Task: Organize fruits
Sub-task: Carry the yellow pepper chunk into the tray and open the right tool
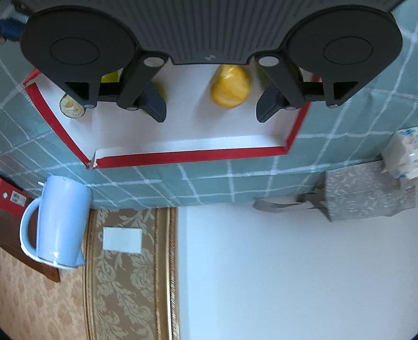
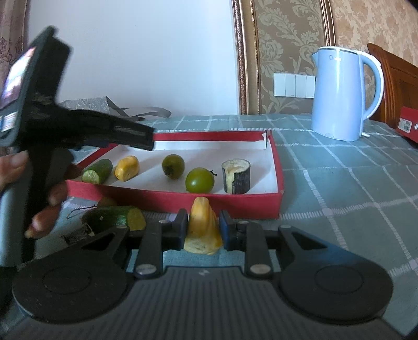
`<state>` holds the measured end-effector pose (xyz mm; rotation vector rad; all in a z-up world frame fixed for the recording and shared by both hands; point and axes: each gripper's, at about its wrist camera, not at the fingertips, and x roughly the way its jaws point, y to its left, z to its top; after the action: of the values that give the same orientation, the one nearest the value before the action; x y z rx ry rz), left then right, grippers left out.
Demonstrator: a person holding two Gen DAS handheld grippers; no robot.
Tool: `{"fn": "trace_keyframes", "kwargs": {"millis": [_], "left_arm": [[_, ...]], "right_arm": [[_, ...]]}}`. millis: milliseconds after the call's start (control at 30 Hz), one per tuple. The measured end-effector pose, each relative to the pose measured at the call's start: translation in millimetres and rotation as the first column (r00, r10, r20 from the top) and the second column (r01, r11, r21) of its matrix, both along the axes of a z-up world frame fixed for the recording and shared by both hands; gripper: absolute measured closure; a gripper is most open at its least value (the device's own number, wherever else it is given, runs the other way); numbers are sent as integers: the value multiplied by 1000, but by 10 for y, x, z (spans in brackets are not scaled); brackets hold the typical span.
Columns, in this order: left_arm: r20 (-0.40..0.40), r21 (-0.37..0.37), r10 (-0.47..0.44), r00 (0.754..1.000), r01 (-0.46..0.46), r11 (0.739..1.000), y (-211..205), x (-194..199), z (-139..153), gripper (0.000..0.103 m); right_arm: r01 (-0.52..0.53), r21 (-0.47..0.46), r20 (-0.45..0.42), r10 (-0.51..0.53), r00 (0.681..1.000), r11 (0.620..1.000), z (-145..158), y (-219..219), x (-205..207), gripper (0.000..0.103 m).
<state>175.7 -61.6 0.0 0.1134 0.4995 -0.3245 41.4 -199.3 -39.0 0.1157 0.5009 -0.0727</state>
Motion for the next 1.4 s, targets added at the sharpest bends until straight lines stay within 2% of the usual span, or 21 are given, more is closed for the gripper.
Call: {"fn": "trace_keyframes", "kwargs": {"millis": [133, 167, 367, 533, 733, 867, 967, 1233, 1400], "left_arm": [[34, -6, 31, 999, -30, 1000, 253, -284, 12, 26], [35, -7, 38, 999, -38, 999, 334, -365, -4, 23], [-5, -46, 61, 998, -61, 997, 796, -669, -95, 20], [-79, -52, 85, 993, -90, 995, 990, -659, -198, 20], [-124, -65, 110, 986, -119, 991, 1068, -600, -248, 20], [-118, -49, 107, 987, -113, 992, 1041, -625, -262, 20], [-116, -40, 102, 988, -107, 994, 1019, -618, -268, 20], [-135, -34, 90, 987, -95, 995, 1002, -576, -293, 20], [-139, -36, 84, 987, -90, 995, 997, -561, -297, 20]], "right_arm": [[1, -12, 15, 0, 1000, 1000, 11, 12, -42, 78], [1, -16, 20, -1, 1000, 1000, 14, 22, -55, 78], [-3, -57, 44, 6, 999, 998, 42, 114, -116, 78], [8, -77, 48, -4, 999, 997, 51, 137, -109, 78], [-6, -118, 57, 13, 998, 993, 184, 198, -14, 78], [-35, -186, 72, 49, 996, 982, 353, 295, 250, 78], [-75, -191, 41, 85, 996, 979, 400, 350, 551, 78], [-128, -198, -75, 115, 991, 972, 151, 504, 1171, 78], [-135, -195, -81, 121, 989, 971, 116, 569, 1312, 79]]}}
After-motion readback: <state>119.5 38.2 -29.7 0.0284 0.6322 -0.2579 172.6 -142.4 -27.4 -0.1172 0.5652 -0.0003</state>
